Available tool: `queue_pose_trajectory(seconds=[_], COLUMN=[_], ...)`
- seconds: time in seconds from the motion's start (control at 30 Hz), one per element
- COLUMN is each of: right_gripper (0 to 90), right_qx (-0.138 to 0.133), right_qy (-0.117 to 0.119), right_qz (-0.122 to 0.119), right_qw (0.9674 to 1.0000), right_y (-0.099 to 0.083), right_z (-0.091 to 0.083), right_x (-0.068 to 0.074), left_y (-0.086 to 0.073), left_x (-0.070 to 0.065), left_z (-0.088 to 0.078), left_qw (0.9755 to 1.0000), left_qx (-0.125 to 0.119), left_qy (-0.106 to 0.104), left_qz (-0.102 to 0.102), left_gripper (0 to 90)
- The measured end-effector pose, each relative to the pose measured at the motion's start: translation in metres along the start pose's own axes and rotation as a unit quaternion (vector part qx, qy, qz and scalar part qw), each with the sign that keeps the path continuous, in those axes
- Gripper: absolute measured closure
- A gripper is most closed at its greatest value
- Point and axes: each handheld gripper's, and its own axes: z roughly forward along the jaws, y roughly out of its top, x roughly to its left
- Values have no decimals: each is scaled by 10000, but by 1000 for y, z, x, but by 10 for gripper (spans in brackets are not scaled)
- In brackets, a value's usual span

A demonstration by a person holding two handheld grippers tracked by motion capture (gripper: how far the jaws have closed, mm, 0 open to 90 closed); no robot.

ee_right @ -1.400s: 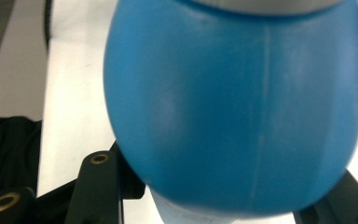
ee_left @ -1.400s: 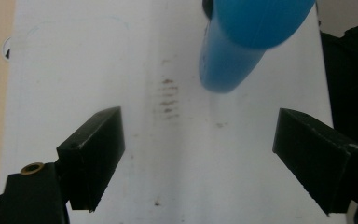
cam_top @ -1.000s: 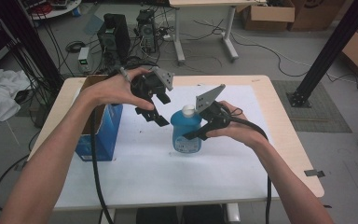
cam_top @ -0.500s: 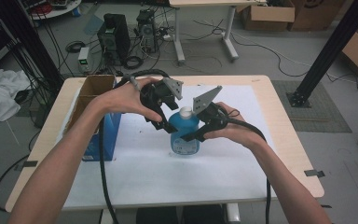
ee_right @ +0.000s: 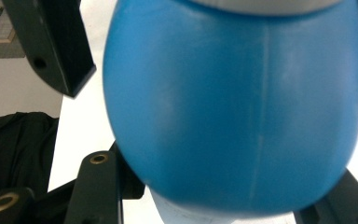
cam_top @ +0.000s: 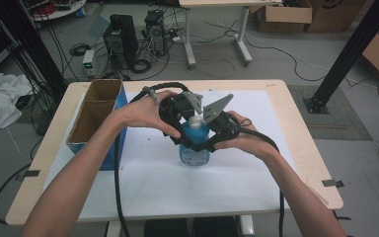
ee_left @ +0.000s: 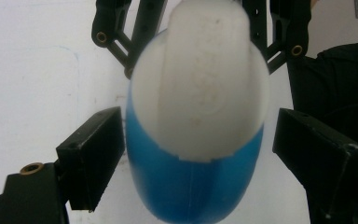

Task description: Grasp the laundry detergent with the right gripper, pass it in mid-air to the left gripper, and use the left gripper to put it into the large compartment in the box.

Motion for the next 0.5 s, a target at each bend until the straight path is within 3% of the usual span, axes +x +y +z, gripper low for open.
queue_pose_trajectory(seconds=[0.5], right_gripper=[457], right_qx=[21], right_qy=[-3], right_qz=[4], right_qw=[10000], right_y=[1], right_z=[2], right_x=[2], left_y=[1], left_x=[-1], left_z=[3], left_qw=[10000], left_qx=[72], left_qy=[42], left_qz=[6], left_gripper=[234])
